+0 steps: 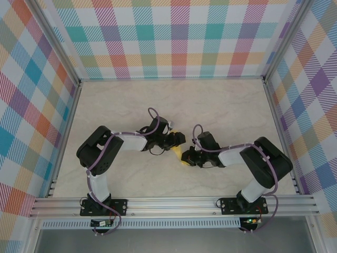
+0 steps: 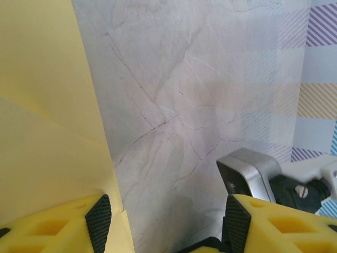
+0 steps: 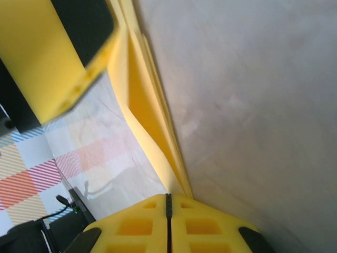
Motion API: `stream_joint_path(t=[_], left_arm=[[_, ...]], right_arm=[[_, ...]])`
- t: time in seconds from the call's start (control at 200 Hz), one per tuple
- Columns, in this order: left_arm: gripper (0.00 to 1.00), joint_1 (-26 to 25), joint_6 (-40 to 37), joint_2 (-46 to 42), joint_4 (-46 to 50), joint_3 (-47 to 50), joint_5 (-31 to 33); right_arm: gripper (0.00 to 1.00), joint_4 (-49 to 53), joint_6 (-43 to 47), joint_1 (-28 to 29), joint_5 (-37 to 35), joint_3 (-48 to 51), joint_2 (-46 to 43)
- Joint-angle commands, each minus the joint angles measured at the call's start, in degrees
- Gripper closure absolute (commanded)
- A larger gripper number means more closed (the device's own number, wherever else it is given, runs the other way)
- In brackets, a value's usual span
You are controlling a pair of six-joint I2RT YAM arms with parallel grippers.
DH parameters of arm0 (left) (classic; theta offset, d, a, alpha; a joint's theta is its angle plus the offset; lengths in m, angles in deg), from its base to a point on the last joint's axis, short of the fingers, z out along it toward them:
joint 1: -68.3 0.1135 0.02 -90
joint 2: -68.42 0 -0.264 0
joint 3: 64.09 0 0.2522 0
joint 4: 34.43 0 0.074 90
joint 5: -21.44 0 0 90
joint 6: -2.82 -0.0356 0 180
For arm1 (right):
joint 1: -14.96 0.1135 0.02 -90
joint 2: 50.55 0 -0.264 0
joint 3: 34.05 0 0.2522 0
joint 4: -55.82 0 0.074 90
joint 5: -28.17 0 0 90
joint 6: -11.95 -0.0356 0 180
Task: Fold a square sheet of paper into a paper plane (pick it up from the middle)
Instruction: Fold the wing for the fifth time at the center of the table.
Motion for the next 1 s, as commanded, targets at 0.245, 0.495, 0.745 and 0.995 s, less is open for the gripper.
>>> stream_joint_path(t=[0.245,0.495,0.745,0.995], left_arm=[[0.38,0.0,1.3,3.4,4.8,1.2,3.1],[0.38,0.0,3.6,3.6,3.9,1.8,3.3],[0.38,0.0,3.6,3.3,3.9,1.6,3.1],[0.37,0.1,1.1,2.0,5.4,-0.4,2.2]], right_arm=[[0.92,1.7,-1.6,-0.1,-0.3,-2.2,-6.0],[0.92,-5.8,-6.8,-0.1,-2.3,-5.4,1.8],[0.93,-6.9,-7.8,-0.1,-3.7,-5.9,5.9],[0.95,6.2,-2.9,-0.1,-6.8,-2.9,5.9]])
